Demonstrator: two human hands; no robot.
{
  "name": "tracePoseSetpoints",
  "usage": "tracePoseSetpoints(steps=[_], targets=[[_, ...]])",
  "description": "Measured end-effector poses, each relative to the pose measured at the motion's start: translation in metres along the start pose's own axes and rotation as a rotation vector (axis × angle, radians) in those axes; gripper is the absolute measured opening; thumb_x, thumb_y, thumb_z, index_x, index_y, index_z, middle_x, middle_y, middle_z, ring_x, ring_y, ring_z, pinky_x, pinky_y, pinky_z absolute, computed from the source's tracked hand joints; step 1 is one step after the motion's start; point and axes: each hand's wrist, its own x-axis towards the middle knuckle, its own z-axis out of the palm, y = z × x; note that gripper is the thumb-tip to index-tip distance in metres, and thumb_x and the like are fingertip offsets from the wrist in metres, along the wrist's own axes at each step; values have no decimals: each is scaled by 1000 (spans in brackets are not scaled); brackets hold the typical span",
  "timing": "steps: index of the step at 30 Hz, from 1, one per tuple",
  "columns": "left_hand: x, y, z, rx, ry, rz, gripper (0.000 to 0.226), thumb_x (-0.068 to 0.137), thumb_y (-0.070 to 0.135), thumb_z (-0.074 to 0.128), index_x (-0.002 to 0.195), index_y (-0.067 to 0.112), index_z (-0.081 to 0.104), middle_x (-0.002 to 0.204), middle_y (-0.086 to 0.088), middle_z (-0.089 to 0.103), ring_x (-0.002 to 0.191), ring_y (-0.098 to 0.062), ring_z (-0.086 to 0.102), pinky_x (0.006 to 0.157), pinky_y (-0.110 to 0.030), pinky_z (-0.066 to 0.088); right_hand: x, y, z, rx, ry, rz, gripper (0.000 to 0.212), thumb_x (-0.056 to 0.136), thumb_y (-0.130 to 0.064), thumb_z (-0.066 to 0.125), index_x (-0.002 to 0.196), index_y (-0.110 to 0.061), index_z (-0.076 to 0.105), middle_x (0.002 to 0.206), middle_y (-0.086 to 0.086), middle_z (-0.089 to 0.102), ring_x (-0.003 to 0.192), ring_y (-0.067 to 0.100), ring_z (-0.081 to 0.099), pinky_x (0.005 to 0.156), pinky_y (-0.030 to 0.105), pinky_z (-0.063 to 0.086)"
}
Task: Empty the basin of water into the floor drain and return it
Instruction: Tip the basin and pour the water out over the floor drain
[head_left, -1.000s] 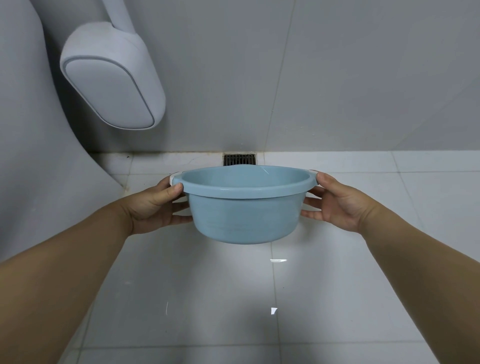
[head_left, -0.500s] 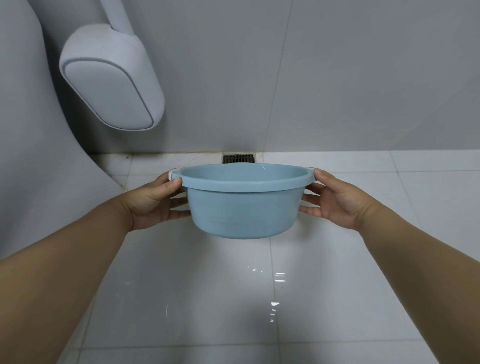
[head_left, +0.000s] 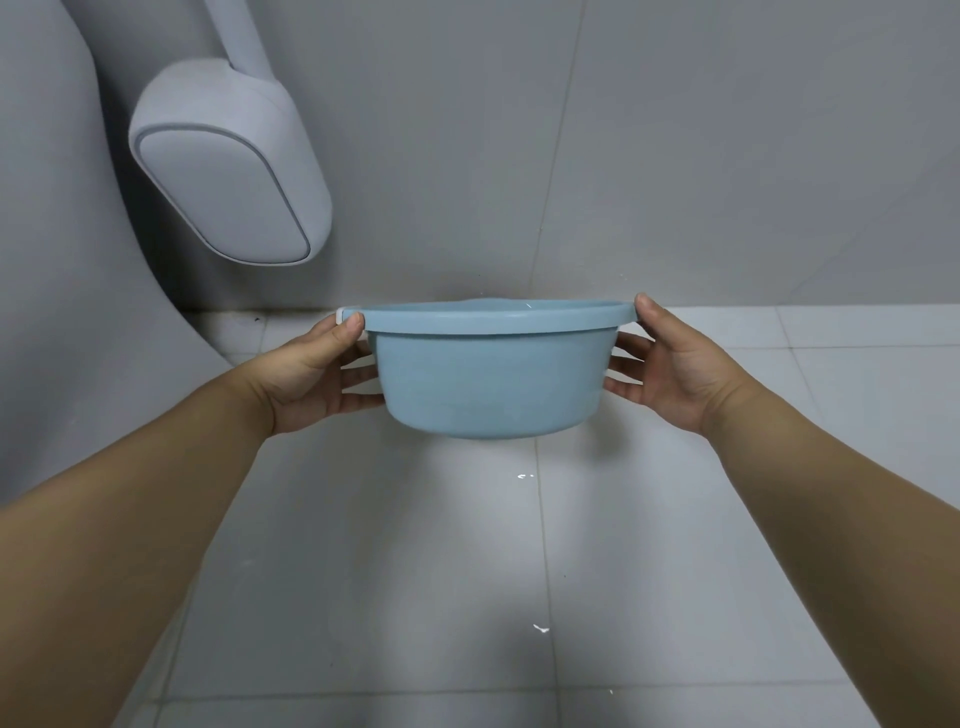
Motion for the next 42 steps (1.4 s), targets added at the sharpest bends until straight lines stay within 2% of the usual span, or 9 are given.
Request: tracePoseSetpoints(steps=[3,7,14,18,31,42], targets=[[-1,3,3,-3,4,2,125,37,64,92,147,26,45,149,-8,50,128,-24,57,84,-43,59,1,-1,0,-8,22,-11,23,89,-48,64,104,-30,67,111,-1,72,107,24,67,102,46,50],[-1,5,6,-4,18,-7,125,35,64,93,145,27,48,145,-6,56,124,-24,60,82,-43,60,4,-1,1,-33,38,-12,41,88,-53,64,119,-27,61,109,-4,71,103,21,67,104,45,48],[-2,6,6,8,36,-13,123,31,66,92,142,30,52,131,-2,64,115,-22,65,82,-43,60,3,-2,4,-41,44,-1,50,87,-55,63,129,-27,60,119,-2,68,108,22,66,104,46,48],[0,6,5,-5,45,-19,122,31,65,92,141,31,52,129,-2,66,111,-20,68,81,-43,60,3,-1,6,-40,62,15,61,86,-56,64,136,-22,57,116,-2,69,108,22,67,103,45,49],[0,0,4,-18,63,-50,115,32,66,92,137,35,56,130,-2,66,113,-22,67,81,-44,60,4,4,4,-52,61,39,62,86,-58,64,136,-22,58,118,-2,69,107,22,68,96,41,53],[2,-1,4,-22,70,-59,111,30,66,92,132,35,60,122,-1,70,109,-21,69,78,-43,60,5,4,5,-74,58,45,61,87,-59,62,135,-22,59,119,-1,69,111,22,67,103,44,49]])
